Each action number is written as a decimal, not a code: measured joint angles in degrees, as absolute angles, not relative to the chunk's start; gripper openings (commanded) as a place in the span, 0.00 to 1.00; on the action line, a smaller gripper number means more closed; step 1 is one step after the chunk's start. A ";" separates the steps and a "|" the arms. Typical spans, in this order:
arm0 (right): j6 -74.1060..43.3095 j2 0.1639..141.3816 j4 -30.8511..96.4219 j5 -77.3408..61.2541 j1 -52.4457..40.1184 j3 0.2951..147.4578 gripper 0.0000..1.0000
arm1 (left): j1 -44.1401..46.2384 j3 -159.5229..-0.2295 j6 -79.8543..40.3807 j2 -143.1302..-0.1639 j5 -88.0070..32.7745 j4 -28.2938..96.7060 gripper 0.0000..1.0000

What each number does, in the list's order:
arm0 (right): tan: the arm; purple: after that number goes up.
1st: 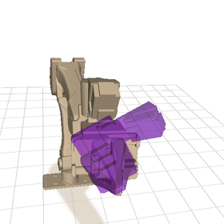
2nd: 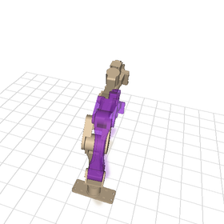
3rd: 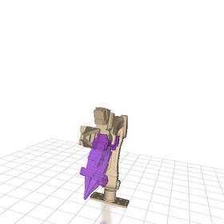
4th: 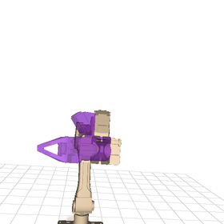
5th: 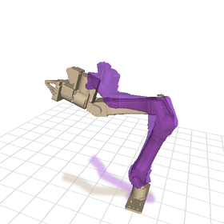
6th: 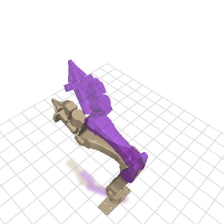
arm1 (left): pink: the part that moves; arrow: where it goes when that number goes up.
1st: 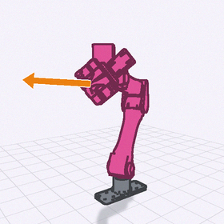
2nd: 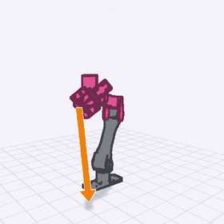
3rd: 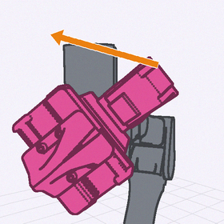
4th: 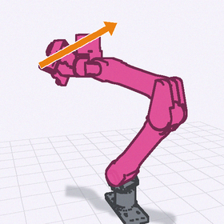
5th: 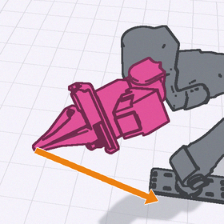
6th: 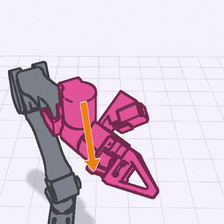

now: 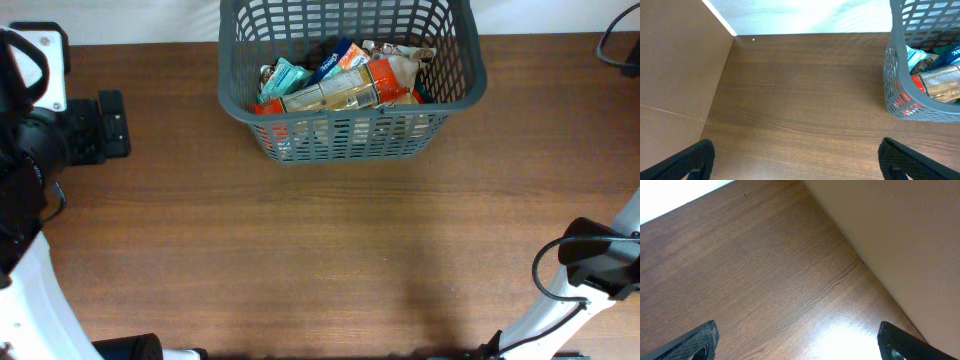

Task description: Pack container

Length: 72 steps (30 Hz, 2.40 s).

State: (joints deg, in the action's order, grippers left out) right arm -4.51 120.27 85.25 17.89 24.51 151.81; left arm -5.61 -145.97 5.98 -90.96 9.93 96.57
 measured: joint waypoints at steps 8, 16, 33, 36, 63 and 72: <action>-4.49 115.87 85.23 17.89 19.92 151.79 0.99 | -5.61 -145.97 5.98 -90.96 9.96 96.60 0.99; -4.51 103.92 85.19 17.85 11.86 147.33 0.99 | -5.61 -145.97 5.98 -90.96 9.96 96.62 0.99; -4.51 69.65 59.16 5.82 9.02 97.12 0.99 | -5.58 -145.91 5.98 -90.96 9.98 96.64 0.99; -4.51 60.86 51.48 4.80 5.85 85.52 0.99 | -5.61 -145.88 5.98 -90.96 9.93 96.64 0.99; -5.21 23.42 16.38 2.55 -0.27 28.34 0.99 | -5.58 -145.77 5.98 -90.96 9.93 96.64 0.99; -6.04 14.48 15.77 2.20 -0.38 20.23 0.99 | -5.58 -145.75 5.98 -90.96 9.93 96.64 0.99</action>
